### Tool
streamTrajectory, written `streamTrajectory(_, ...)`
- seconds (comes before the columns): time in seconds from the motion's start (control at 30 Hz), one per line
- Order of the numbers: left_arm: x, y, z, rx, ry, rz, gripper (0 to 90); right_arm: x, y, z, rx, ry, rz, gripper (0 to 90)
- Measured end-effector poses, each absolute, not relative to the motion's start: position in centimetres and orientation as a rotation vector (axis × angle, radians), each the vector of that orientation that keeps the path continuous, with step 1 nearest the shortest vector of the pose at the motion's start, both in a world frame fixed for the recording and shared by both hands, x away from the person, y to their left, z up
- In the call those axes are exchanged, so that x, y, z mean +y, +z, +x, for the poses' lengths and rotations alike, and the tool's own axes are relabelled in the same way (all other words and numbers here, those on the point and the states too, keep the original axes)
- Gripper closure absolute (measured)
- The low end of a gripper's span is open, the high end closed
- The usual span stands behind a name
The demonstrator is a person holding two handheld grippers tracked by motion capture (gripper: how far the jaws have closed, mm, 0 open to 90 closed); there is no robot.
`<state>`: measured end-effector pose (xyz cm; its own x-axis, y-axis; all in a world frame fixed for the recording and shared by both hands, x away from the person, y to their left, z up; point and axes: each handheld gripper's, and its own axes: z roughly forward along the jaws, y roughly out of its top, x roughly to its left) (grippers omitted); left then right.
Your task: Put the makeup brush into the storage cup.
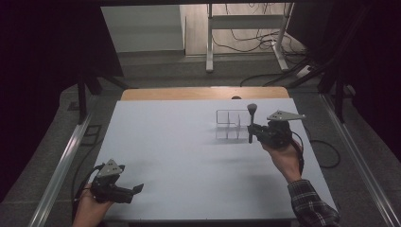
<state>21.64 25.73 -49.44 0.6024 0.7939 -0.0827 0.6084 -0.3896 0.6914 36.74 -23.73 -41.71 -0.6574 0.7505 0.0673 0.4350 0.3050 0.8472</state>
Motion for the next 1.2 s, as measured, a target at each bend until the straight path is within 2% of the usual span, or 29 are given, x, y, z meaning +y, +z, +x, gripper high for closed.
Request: streamTrajectory(1.2,26.3,-49.5,21.8,1.119,0.347,2.106,1.3,-23.3,-40.1,40.6,2.192,1.288,1.089,78.1)
